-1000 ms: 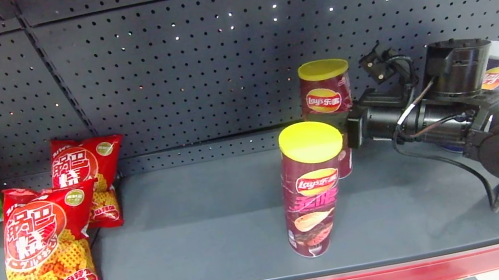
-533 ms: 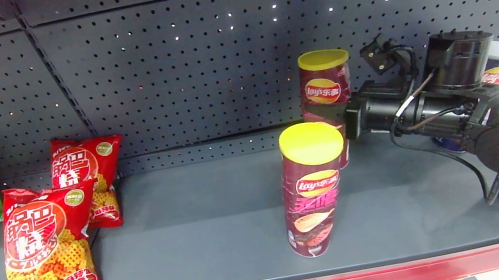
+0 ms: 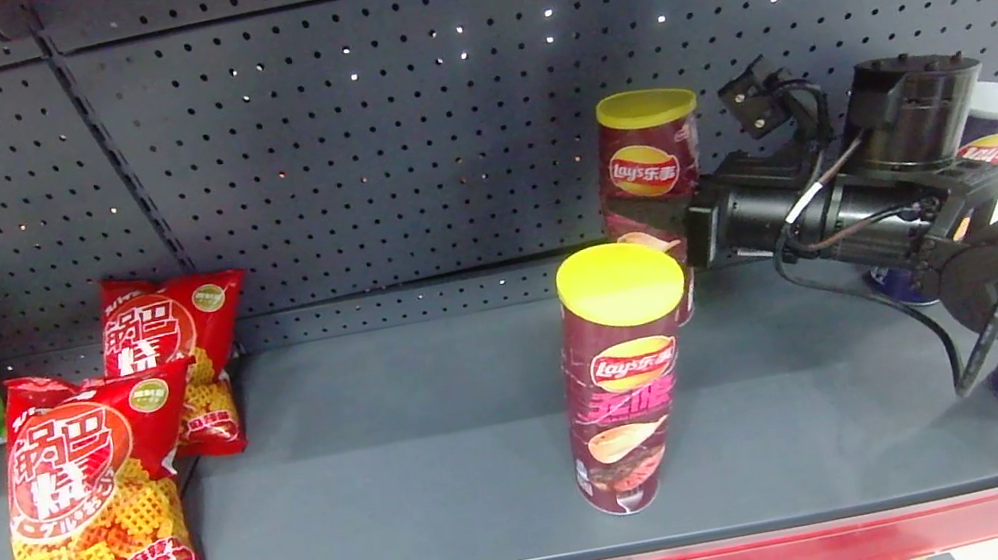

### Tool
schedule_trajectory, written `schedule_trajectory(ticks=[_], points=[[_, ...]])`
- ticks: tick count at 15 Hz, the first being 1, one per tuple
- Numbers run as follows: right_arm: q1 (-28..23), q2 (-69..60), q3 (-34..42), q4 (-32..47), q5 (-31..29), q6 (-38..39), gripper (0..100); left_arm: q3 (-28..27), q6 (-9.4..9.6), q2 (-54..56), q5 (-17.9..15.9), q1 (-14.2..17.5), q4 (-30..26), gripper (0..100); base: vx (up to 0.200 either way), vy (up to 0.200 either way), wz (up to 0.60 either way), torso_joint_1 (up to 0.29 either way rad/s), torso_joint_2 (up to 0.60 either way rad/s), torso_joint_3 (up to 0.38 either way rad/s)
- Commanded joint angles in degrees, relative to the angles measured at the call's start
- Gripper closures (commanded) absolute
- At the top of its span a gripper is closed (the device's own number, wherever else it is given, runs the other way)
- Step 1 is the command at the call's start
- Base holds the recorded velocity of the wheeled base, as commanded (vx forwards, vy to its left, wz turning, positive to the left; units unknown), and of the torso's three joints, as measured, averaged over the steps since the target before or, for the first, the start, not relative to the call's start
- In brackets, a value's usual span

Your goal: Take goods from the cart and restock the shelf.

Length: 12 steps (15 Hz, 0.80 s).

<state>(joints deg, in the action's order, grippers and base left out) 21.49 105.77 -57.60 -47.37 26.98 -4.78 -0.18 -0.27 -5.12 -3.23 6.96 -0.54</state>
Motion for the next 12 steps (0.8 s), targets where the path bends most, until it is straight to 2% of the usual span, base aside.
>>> schedule_trajectory(ticks=[1,7,9,10,12], points=[[0.0,0.6,-0.3,0.0,0.0,-0.1,100,0.0,-0.35,-0.4,0.2,-0.5,0.1,0,0.0,0.0,0.0,0.0,0.0,0.0],[0.0,1.0,-1.1,0.0,0.0,0.1,100,0.0,-0.35,-0.4,0.2,-0.9,0.1,0,0.0,0.0,0.0,0.0,0.0,0.0],[0.0,1.1,-1.6,0.0,0.0,0.4,100,0.0,-0.35,0.8,0.2,-4.5,0.0,0,0.0,0.0,0.0,0.0,0.0,0.0],[0.0,1.0,-1.7,0.0,0.0,0.4,100,0.1,-0.26,4.8,0.2,-7.5,0.1,0,0.0,0.0,0.0,0.0,0.0,0.0],[0.1,1.1,-2.0,0.0,0.0,0.4,100,0.1,-0.43,5.1,0.4,-7.2,0.1,0,0.0,0.0,0.0,0.0,0.0,0.0]])
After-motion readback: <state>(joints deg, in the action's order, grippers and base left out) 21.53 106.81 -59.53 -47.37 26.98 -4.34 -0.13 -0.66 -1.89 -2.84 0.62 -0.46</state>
